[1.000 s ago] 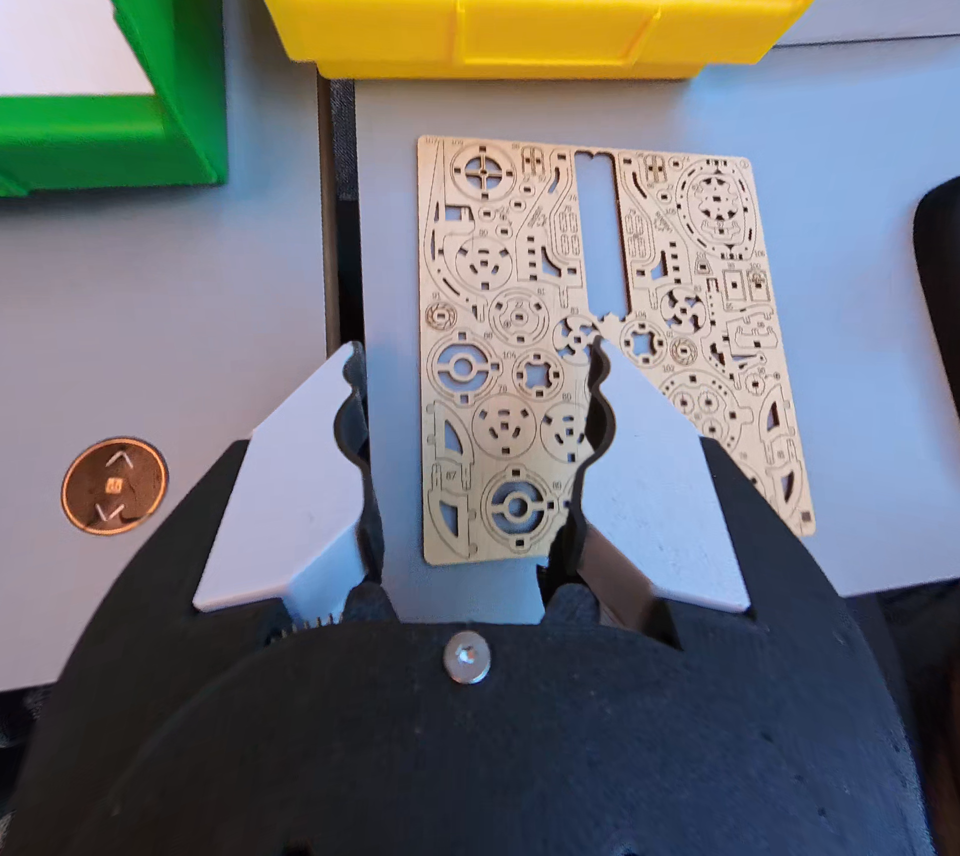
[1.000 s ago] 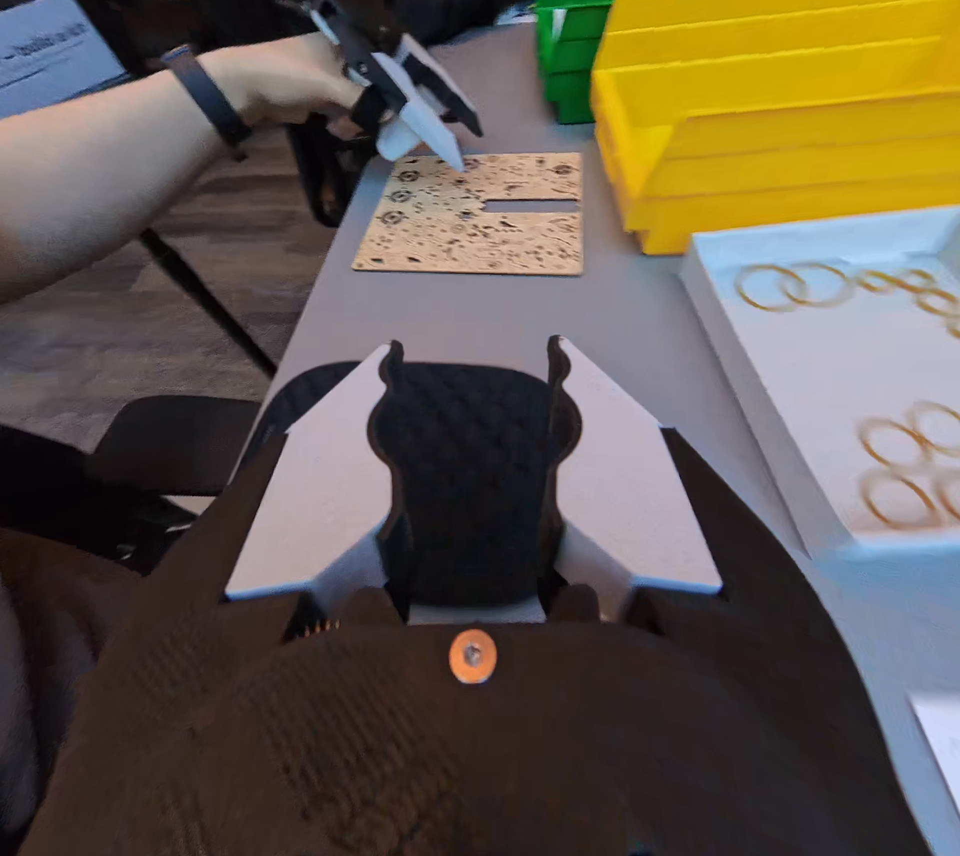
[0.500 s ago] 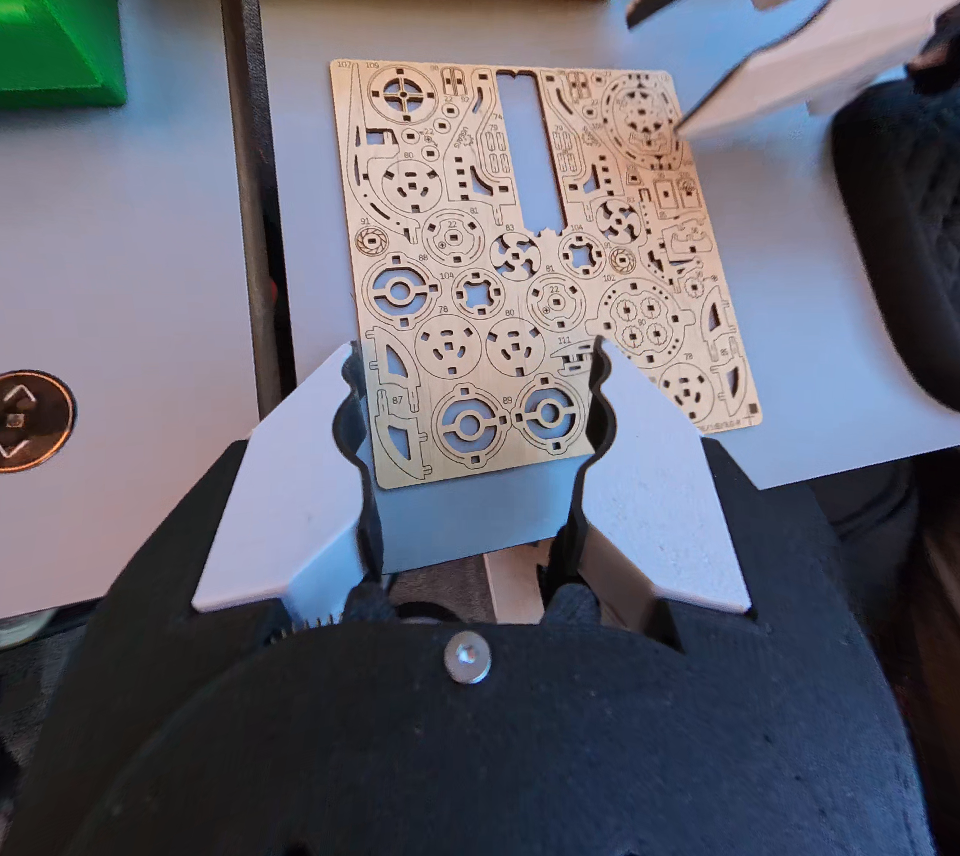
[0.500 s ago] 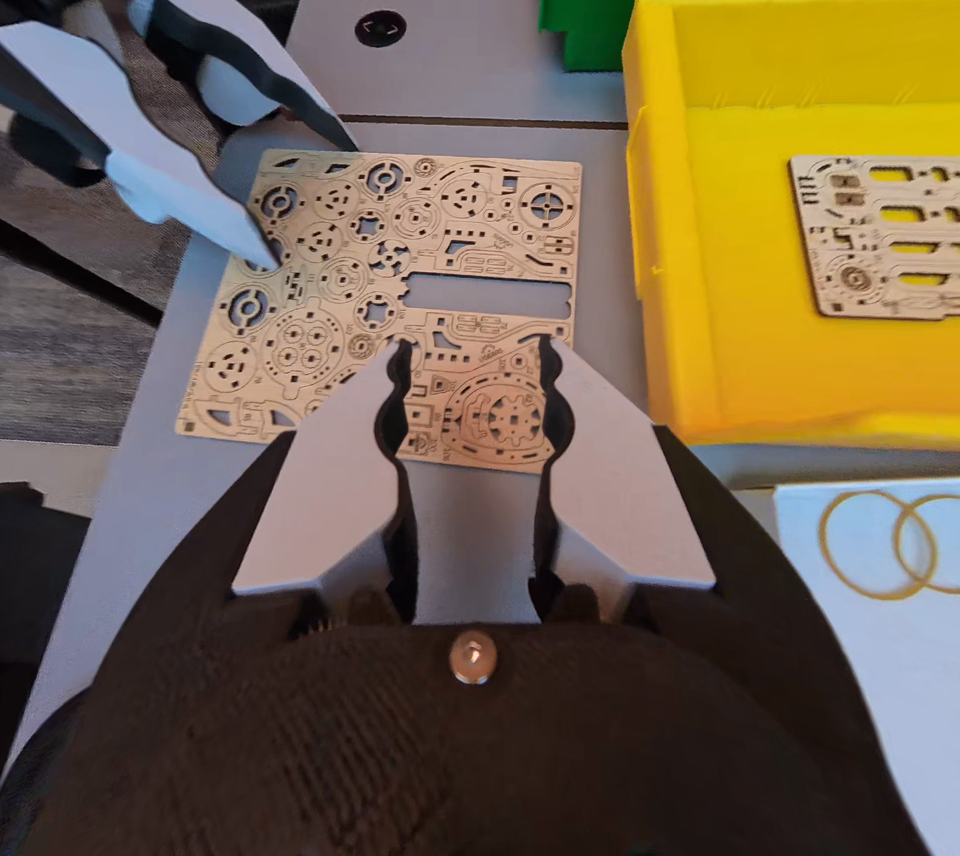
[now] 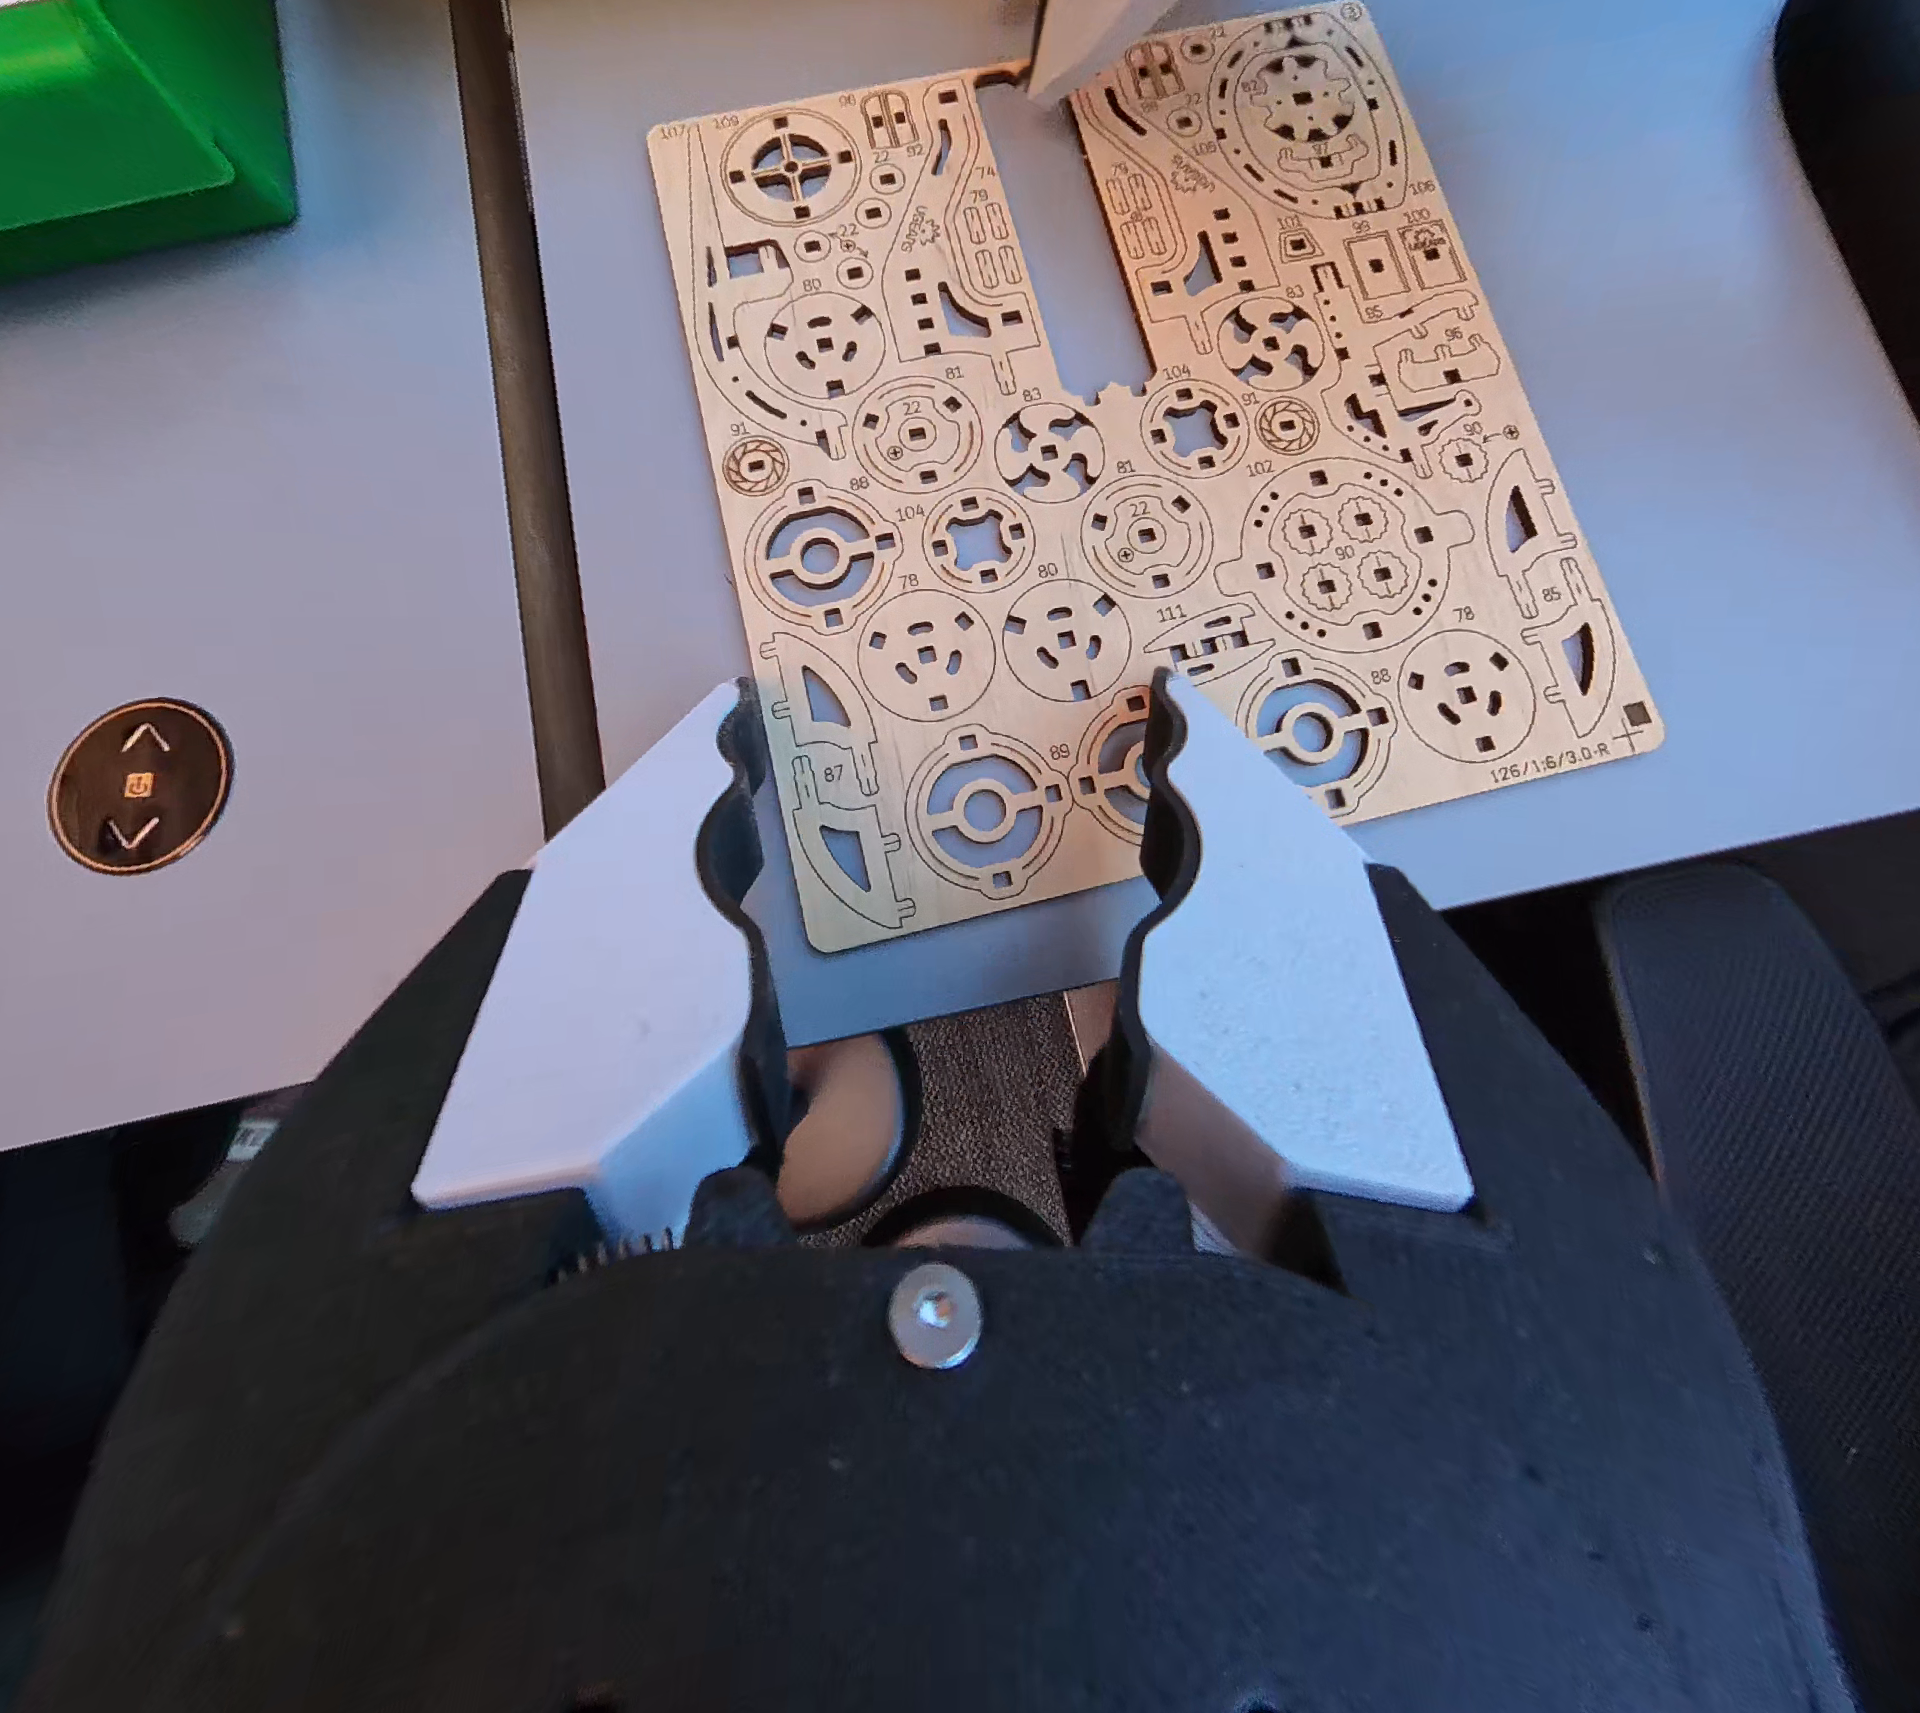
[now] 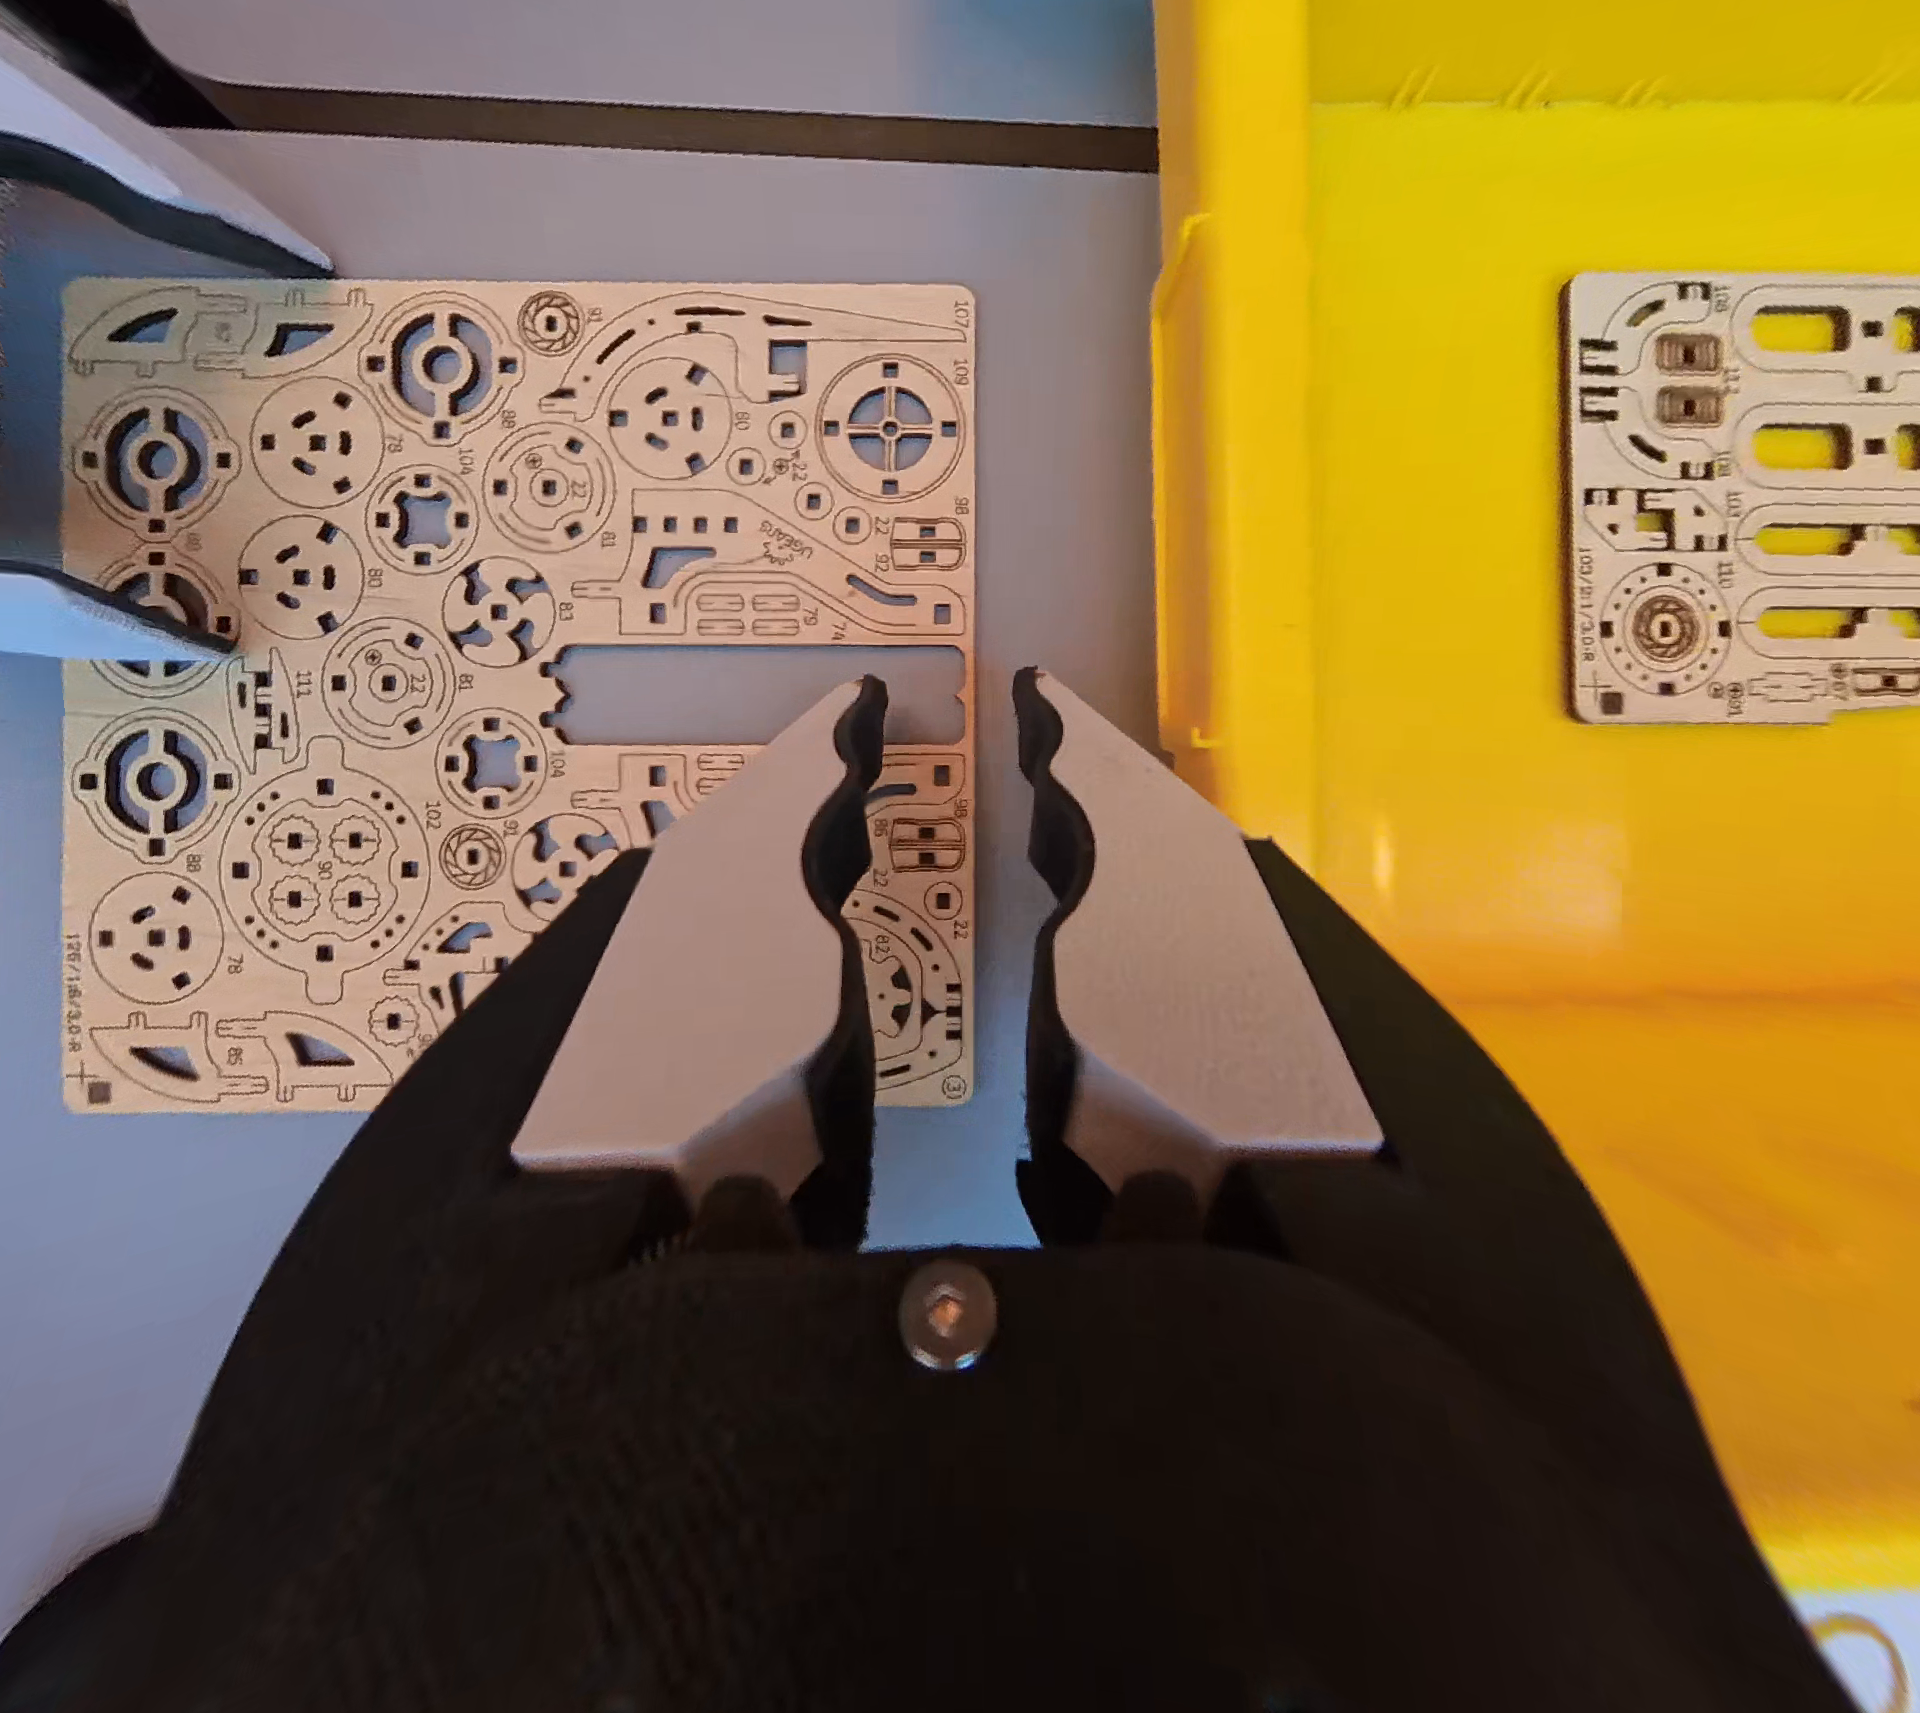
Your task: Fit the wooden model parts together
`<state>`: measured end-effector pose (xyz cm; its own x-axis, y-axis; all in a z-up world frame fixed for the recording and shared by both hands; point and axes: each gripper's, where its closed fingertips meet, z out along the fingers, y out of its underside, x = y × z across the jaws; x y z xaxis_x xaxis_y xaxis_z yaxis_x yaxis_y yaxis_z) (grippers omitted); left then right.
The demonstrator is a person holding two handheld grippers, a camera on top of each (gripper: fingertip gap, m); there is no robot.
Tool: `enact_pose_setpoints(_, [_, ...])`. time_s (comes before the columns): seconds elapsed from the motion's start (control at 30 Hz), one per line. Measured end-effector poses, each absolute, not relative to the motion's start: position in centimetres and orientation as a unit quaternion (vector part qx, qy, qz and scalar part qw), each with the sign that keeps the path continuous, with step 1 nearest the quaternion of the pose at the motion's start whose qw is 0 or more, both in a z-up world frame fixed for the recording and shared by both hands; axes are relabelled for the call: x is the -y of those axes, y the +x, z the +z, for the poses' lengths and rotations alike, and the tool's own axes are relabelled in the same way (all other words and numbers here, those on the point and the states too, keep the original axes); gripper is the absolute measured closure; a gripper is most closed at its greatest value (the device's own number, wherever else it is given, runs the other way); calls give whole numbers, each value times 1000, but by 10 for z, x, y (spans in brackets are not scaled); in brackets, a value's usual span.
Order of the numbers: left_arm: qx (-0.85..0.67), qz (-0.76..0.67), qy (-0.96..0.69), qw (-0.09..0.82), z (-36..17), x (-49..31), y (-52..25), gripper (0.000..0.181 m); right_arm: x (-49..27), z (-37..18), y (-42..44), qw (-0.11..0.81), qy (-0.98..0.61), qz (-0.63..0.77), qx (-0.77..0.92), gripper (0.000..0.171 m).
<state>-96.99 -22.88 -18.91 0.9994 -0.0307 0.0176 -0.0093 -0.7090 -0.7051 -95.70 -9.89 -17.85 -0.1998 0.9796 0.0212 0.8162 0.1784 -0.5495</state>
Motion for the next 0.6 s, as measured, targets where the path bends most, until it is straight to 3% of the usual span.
enact_pose_setpoints(0.23, [-29,-23,-917,397,-188,238,-968,117,99,-189,-951,138,-601,179,767,147])
enact_pose_setpoints(0.4, [-28,-22,-915,402,-188,240,-967,117,96,-190,-953,103,-614,149,768,159])
enact_pose_setpoints(0.43, [-27,-21,-915,402,-188,239,-967,117,101,-191,-953,90,-612,155,770,170])
enact_pose_setpoints(0.6, [-27,-22,-914,403,-188,239,-967,116,101,-191,-955,108,-601,148,778,171])
